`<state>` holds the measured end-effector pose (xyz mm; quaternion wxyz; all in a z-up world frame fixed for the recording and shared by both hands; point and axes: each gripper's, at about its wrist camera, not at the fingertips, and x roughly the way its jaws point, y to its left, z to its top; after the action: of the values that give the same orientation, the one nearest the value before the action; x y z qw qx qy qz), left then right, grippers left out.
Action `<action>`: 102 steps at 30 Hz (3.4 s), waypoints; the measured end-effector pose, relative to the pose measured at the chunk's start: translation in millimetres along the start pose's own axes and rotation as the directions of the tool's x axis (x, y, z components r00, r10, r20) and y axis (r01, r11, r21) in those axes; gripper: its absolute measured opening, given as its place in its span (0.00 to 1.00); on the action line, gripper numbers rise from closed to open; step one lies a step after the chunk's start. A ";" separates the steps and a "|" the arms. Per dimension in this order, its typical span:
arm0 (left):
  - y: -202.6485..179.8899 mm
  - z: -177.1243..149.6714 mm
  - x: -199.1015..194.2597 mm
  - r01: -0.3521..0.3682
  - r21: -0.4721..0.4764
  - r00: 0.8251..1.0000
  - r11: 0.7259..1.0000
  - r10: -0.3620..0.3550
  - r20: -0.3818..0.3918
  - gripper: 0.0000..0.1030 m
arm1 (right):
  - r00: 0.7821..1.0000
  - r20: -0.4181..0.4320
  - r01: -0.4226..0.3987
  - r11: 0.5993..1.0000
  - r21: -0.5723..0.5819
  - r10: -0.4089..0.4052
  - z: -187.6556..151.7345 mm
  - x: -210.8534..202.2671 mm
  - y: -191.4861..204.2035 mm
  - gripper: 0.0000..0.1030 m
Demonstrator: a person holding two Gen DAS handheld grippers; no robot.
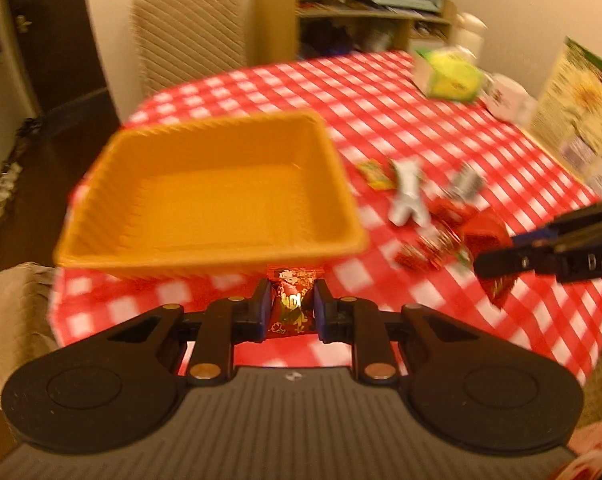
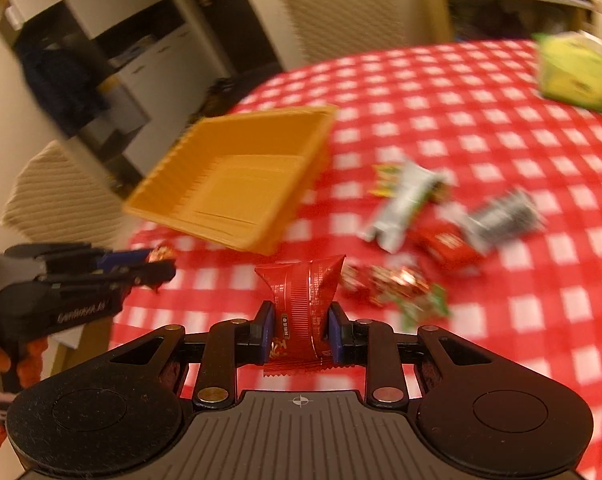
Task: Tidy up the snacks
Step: 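Carry both candies over the orange tray and open both tools, then withdraw both tools from the tray back toward the remaining candies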
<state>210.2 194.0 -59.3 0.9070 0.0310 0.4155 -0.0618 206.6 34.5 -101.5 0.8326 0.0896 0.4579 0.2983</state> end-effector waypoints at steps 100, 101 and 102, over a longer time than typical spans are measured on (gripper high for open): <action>-89.5 -37.4 -58.4 -0.123 -0.143 0.992 0.982 0.119 -0.033 0.65 | 0.999 0.016 0.028 0.998 -0.056 -0.028 -50.9 -82.8 -53.3 0.81; -94.1 -38.5 -57.9 -0.118 -0.141 0.993 0.983 0.114 -0.035 0.65 | 0.999 0.014 0.035 0.998 -0.048 -0.035 -53.7 -85.5 -57.9 0.81; -98.7 -39.6 -57.1 -0.113 -0.136 0.993 0.984 0.108 -0.038 0.65 | 0.999 0.012 0.042 0.998 -0.040 -0.041 -56.1 -88.3 -62.9 0.81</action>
<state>130.0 105.4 -42.4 0.9026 -0.0080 0.4301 0.0180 151.4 -74.2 -97.1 0.8428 0.0651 0.4490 0.2894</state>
